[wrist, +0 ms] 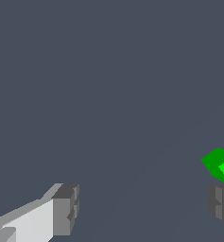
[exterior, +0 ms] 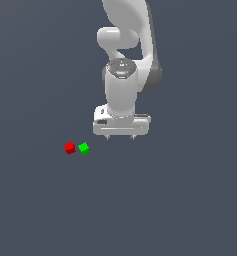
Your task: Stack the red cube on top of the green cube.
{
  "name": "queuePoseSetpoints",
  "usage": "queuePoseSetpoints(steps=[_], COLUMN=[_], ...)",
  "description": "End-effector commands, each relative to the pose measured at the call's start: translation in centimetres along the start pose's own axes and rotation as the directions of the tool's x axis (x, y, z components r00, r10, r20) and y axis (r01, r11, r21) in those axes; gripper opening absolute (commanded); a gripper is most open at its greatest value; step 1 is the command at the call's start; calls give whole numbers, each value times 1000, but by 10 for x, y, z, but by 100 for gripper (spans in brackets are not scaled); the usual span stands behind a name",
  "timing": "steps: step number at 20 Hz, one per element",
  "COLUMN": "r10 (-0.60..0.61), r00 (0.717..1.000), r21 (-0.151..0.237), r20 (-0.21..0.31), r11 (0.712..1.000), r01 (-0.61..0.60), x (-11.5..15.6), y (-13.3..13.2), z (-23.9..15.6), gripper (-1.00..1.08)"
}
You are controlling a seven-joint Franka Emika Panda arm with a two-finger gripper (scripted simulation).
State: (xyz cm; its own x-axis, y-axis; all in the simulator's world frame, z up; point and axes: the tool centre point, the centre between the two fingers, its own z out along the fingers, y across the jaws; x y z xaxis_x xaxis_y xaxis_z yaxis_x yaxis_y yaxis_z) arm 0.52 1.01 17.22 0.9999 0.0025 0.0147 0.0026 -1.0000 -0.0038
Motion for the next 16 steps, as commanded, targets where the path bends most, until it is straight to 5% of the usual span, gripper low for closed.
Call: queuePoseSetpoints(steps=[1, 16], r10=[0, -67], r00=[1000, 998], r21=[0, 0], r20=[0, 3], r11=[1000, 998], r01=[0, 67], x=[0, -16], y=[0, 46], z=[0, 19], gripper=[100, 100])
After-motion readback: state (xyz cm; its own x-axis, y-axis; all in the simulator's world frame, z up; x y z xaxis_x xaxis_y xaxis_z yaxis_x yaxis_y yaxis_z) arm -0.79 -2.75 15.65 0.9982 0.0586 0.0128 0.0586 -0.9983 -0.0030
